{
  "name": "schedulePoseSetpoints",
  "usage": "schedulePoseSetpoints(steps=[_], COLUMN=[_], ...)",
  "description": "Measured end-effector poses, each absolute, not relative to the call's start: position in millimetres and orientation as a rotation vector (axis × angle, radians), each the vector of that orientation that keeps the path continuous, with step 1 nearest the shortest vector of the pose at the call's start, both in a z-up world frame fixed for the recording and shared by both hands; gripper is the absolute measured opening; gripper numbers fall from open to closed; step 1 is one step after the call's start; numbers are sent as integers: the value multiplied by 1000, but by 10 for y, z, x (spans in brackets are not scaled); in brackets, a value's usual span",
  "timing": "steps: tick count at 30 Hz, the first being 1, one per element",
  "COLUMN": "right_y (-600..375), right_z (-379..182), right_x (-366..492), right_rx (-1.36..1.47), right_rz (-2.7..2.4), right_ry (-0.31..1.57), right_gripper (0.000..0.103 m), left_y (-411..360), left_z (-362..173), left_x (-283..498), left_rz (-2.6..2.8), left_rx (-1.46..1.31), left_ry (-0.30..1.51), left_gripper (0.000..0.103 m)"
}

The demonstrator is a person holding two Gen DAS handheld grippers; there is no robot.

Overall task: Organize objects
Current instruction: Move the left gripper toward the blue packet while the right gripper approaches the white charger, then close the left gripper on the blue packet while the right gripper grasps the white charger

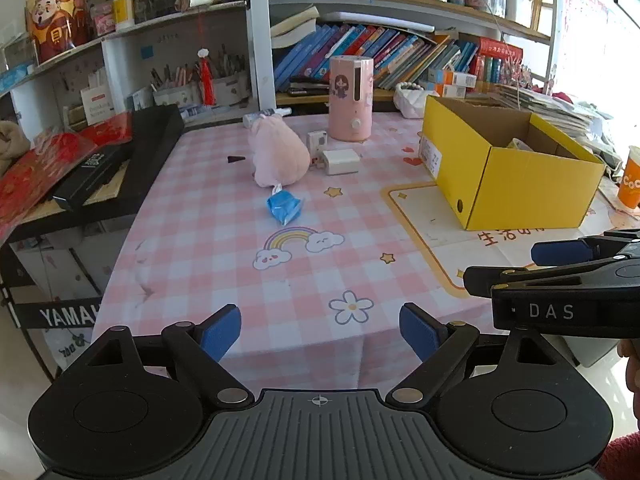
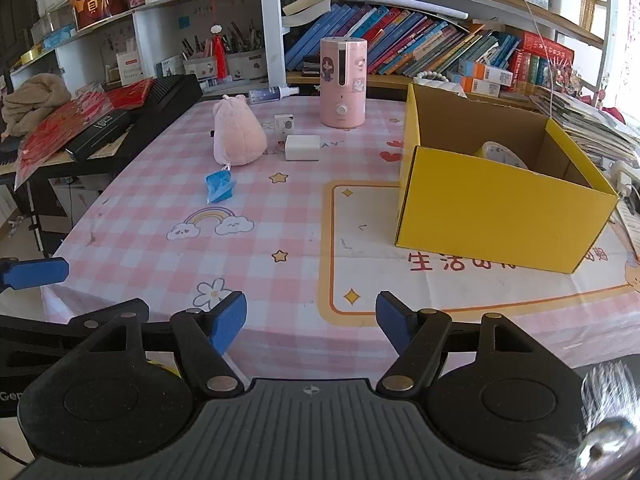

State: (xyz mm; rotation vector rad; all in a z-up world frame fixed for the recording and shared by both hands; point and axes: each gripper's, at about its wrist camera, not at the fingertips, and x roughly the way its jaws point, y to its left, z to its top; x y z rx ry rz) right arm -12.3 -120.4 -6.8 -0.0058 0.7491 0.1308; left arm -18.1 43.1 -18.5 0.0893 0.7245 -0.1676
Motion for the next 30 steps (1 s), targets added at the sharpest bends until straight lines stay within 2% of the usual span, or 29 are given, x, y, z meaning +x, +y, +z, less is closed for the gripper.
schedulePoseSetpoints(steps=[30], right_y=[-1168], right_z=[-5], right_x=[1526], right_rx=[-36], right_rz=[248], right_ry=[702], right_gripper=[70], left_y=[507], left_z=[-278], left_x=[1149], left_rz=[-5], left_rx=[9], left_ry=[746], left_gripper=[87])
